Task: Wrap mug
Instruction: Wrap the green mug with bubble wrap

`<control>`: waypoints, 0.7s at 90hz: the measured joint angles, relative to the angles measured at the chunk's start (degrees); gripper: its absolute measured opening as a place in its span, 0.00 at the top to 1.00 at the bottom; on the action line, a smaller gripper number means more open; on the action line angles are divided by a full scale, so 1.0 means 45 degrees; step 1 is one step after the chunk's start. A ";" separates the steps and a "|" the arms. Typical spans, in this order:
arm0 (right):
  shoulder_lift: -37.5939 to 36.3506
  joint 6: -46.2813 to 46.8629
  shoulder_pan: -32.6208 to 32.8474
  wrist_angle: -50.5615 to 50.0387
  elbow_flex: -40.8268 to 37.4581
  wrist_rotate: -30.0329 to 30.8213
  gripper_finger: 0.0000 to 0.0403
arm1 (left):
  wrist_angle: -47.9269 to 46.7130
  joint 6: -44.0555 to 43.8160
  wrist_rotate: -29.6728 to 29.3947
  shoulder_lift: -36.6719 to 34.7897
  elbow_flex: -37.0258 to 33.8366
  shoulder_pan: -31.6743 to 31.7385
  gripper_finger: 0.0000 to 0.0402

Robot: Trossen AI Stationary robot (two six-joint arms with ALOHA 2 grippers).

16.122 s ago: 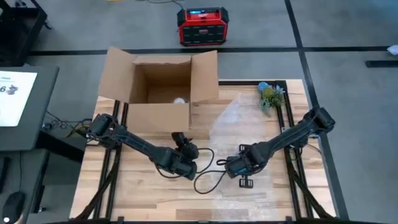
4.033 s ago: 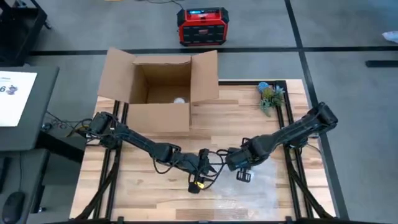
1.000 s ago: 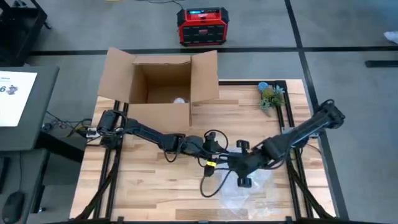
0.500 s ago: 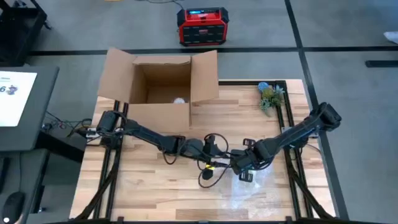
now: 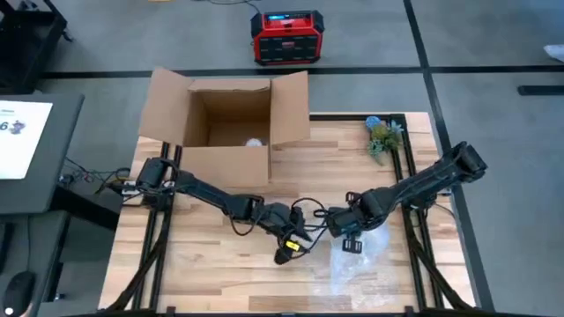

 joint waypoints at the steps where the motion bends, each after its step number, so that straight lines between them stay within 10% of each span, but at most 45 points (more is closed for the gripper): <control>1: -0.0032 0.0000 0.0012 -0.0009 0.0000 0.0000 1.00 | -0.0007 0.0036 0.0113 0.0000 0.0000 0.0000 0.60; 63: -0.0357 -0.0005 -0.0584 0.2845 -0.2074 0.0005 1.00 | 0.1155 0.0350 0.1589 0.0005 0.0005 0.0588 0.78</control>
